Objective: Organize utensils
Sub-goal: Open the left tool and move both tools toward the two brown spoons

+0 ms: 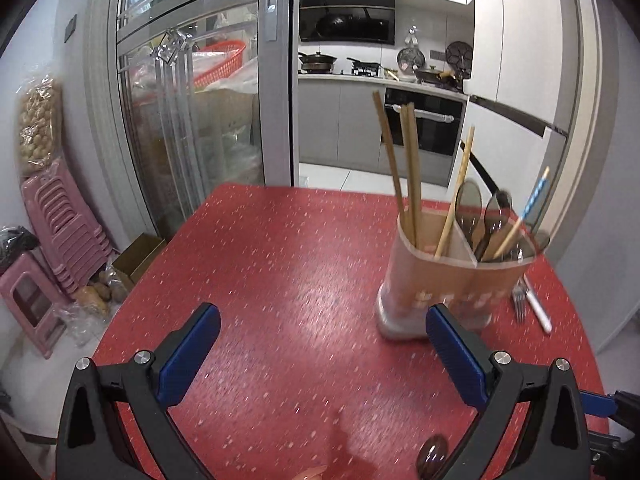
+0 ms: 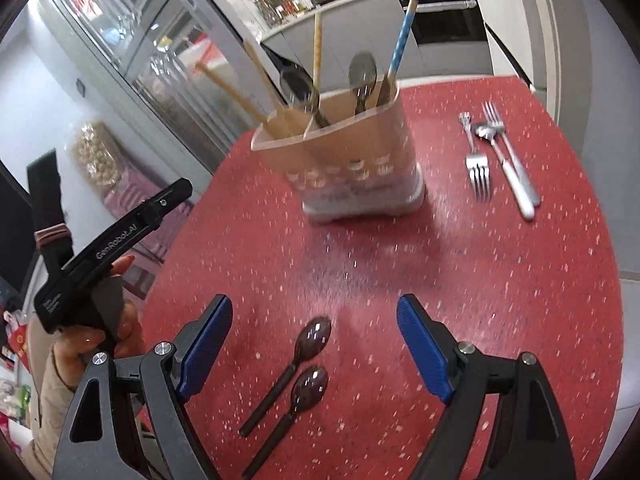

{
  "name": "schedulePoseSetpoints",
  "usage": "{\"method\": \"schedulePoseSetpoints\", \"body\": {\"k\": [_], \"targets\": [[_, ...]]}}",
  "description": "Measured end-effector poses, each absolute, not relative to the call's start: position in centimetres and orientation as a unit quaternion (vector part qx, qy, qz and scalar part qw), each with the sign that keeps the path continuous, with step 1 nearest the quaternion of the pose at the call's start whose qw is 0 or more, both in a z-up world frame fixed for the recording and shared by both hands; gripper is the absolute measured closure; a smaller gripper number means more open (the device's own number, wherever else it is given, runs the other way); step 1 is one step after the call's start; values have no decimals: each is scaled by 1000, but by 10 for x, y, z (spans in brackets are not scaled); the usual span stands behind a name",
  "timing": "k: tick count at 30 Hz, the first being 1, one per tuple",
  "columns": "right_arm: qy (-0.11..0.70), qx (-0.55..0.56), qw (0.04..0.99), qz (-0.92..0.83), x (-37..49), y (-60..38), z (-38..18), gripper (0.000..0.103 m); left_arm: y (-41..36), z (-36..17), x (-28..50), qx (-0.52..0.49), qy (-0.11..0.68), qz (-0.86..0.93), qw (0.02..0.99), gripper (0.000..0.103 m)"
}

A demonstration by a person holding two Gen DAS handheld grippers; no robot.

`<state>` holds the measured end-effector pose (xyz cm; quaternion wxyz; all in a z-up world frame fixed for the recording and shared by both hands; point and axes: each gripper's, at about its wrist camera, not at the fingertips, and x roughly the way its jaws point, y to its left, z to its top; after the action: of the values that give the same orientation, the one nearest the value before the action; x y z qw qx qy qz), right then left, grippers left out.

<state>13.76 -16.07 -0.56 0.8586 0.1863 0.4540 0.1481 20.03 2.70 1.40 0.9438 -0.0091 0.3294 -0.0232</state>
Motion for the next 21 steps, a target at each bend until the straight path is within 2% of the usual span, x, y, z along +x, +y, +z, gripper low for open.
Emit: {"method": "schedulePoseSetpoints", "body": {"k": [7, 13, 14, 16, 21], "targets": [[539, 125, 825, 113, 119, -122, -40, 16, 50, -19, 172, 25, 369, -28, 928, 0], [581, 80, 805, 91, 102, -94, -66, 17, 58, -49, 152, 60, 406, -48, 911, 0], [586, 74, 802, 83, 100, -90, -69, 18, 59, -52, 150, 60, 410, -52, 909, 0], [594, 68, 798, 77, 97, -85, -75, 26, 59, -56, 145, 63, 417, -60, 905, 0], [606, 42, 792, 69, 89, -69, -84, 33, 60, -60, 139, 57, 427, -80, 899, 0]]}}
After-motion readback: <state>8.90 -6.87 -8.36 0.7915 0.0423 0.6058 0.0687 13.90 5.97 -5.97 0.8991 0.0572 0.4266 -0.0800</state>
